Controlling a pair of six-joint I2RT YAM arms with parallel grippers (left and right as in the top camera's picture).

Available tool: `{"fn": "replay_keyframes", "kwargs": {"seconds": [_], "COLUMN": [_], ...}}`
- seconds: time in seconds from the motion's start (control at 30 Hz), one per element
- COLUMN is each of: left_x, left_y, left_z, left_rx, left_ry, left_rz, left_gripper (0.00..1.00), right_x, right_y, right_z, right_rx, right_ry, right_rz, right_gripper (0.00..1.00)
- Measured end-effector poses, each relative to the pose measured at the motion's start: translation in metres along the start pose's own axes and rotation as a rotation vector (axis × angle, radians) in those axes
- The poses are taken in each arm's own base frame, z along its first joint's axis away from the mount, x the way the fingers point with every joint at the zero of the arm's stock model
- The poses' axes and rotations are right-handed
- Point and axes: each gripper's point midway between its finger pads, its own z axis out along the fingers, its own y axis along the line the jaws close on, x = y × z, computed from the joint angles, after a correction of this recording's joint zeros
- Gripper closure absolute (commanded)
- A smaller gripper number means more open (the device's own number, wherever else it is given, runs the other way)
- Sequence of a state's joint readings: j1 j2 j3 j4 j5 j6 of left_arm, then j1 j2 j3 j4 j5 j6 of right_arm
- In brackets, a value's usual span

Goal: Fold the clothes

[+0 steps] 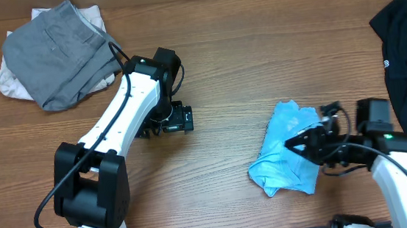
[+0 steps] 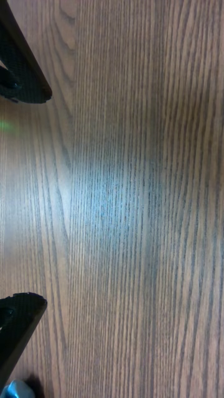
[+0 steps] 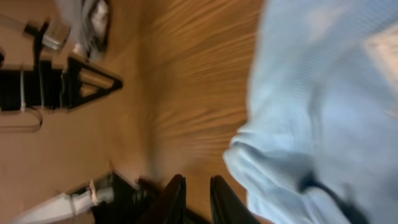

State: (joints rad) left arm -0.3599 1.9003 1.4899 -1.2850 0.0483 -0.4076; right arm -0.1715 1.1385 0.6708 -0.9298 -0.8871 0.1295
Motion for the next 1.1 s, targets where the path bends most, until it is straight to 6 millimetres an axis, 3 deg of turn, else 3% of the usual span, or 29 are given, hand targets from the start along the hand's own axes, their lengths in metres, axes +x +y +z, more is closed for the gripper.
{"fn": "replay_keyframes", "kwargs": {"seconds": [0.13,0.4,0.6,0.73,0.83,1.1], "left_x": [0.0,0.0,0.0,0.0,0.0,0.0], "left_y": [0.0,0.0,0.0,0.0,0.0,0.0], "left_z": [0.0,0.0,0.0,0.0,0.0,0.0], "left_rx": [0.0,0.0,0.0,0.0,0.0,-0.001], "left_ry": [0.0,0.001,0.001,0.0,0.001,0.002], "left_rz": [0.0,0.0,0.0,0.0,0.0,0.022], "left_gripper": [0.0,0.0,0.0,0.0,0.0,0.0], "right_x": [0.018,0.041,0.044,0.043,0.042,0.044], "right_y": [-0.005,-0.054,-0.069,-0.073,-0.075,-0.082], "right_z": [0.033,0.071,0.077,0.078,0.077,0.071], "right_rx": [-0.109,-0.1,-0.042,-0.014,0.008,0.102], "right_ry": [0.083,0.152,0.17,0.174,0.173,0.154], "right_rz": [-0.029,0.148,0.22,0.236,0.263,0.356], "right_gripper": [0.82,0.84,0.73,0.74,0.93,0.96]}}
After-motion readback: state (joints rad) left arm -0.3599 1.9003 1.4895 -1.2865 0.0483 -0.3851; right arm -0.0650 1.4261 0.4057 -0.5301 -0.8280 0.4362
